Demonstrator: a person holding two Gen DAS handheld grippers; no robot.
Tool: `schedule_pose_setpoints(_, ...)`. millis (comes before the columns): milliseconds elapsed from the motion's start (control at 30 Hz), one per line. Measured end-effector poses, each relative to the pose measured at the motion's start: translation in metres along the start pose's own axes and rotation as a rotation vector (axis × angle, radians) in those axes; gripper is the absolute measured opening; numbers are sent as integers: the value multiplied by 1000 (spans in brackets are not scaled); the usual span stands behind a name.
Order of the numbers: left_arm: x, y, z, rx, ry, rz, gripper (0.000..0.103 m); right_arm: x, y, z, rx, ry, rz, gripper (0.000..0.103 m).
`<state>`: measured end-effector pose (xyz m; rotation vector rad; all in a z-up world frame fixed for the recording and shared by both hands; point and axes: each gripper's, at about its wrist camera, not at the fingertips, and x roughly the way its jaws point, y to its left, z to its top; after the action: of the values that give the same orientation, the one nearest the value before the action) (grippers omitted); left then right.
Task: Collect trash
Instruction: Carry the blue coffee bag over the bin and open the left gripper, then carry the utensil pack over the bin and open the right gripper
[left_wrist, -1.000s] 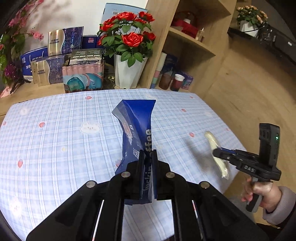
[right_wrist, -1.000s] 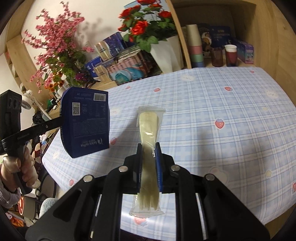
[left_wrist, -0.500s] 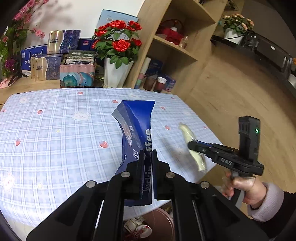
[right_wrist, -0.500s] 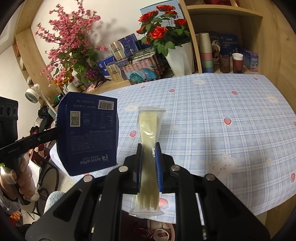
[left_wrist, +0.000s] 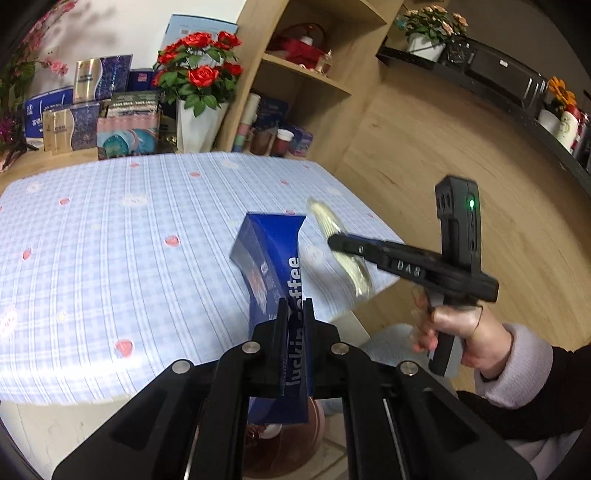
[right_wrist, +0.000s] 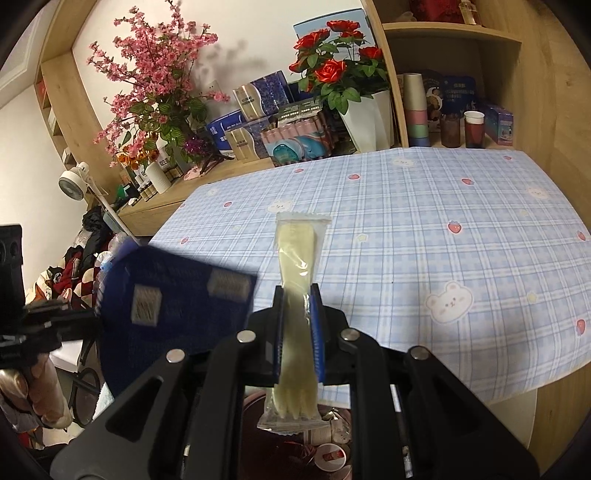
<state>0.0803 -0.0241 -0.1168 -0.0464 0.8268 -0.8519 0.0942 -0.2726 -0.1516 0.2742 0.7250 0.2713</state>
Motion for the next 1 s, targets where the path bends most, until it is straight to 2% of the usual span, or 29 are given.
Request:
schedule_pose_setpoints(200, 12, -12, -24, 34, 73, 8, 7, -9, 0, -14, 11, -5, -3, 16)
schedule_pose_setpoints(567, 56, -19, -50, 23, 172, -27, 6, -10, -8, -27, 23, 6, -13, 16)
schedule_pose_setpoints(700, 67, -17, -53, 14, 194, -34, 6, -12, -15, -28, 36, 4, -18, 16)
schedule_pose_setpoints(767, 71, -17, -54, 14, 200, -36, 1, -13, -16, -29, 40, 3, -20, 16)
schedule_pose_setpoints(1000, 78, -15, -50, 6, 199, -23, 1, -12, -18, -31, 43, 10, -17, 16)
